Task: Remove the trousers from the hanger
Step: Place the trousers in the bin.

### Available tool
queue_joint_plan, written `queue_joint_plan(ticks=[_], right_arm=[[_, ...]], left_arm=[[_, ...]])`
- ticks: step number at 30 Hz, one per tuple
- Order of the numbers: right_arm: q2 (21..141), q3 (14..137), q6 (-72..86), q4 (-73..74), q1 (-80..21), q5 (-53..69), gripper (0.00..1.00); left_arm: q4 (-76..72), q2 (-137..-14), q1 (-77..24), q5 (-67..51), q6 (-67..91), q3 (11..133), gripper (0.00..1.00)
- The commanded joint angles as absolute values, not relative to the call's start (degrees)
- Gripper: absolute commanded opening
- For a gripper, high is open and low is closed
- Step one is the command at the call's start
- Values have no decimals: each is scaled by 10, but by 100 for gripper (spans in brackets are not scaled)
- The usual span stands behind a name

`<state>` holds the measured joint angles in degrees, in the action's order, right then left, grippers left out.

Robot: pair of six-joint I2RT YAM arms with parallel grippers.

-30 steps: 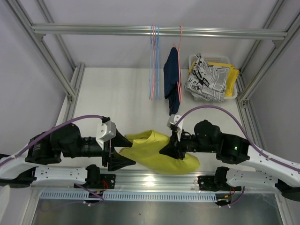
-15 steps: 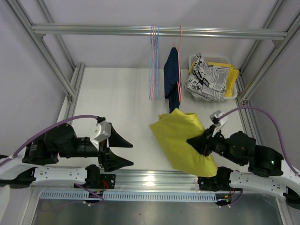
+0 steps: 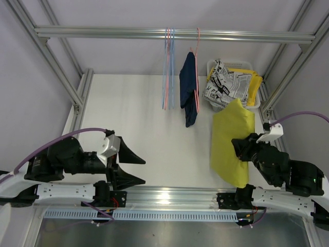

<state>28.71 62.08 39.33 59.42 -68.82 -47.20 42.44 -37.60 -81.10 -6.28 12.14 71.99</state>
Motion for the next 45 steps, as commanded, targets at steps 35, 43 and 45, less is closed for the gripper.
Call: queue_joint_plan(ticks=[35,43,45], right_arm=[[527,565,560,164,-186,-435,0],[636,622,525,99,-96,-345,0],[656,648,524,94,-84,-323,0]], left_arm=[[442,-376,-814,-9,118,671,68],[446,-380,-813,-3,111,655,69],[446,-381,-813,-3,108,650,69]])
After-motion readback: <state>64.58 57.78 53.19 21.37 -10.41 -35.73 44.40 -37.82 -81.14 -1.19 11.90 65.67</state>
